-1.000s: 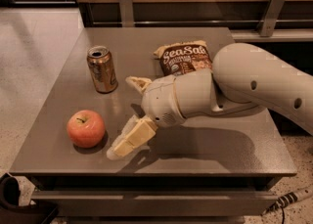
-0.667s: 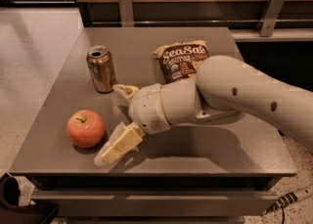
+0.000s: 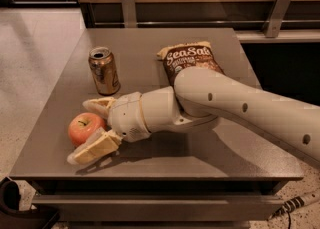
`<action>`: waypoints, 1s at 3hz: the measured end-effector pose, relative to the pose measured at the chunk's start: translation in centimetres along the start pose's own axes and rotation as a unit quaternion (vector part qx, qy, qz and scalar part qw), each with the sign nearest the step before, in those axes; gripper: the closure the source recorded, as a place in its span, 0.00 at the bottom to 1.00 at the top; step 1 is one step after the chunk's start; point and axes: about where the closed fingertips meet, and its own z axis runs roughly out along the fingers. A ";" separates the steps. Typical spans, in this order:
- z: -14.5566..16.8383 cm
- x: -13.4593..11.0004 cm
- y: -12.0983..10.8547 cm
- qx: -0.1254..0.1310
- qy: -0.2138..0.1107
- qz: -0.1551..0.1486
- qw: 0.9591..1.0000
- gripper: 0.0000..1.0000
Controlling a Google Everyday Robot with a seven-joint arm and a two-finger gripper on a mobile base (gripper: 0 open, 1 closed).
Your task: Pick apple
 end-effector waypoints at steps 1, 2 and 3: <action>1.2 -0.1 0.1 -0.009 -0.009 -0.001 1.000 0.54; 1.3 -0.2 0.3 -0.010 -0.008 -0.003 1.000 0.77; 1.4 -0.3 0.4 -0.012 -0.008 -0.004 1.000 0.99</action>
Offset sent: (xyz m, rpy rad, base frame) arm -0.0013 0.0101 -0.0026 0.0155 0.0035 0.0161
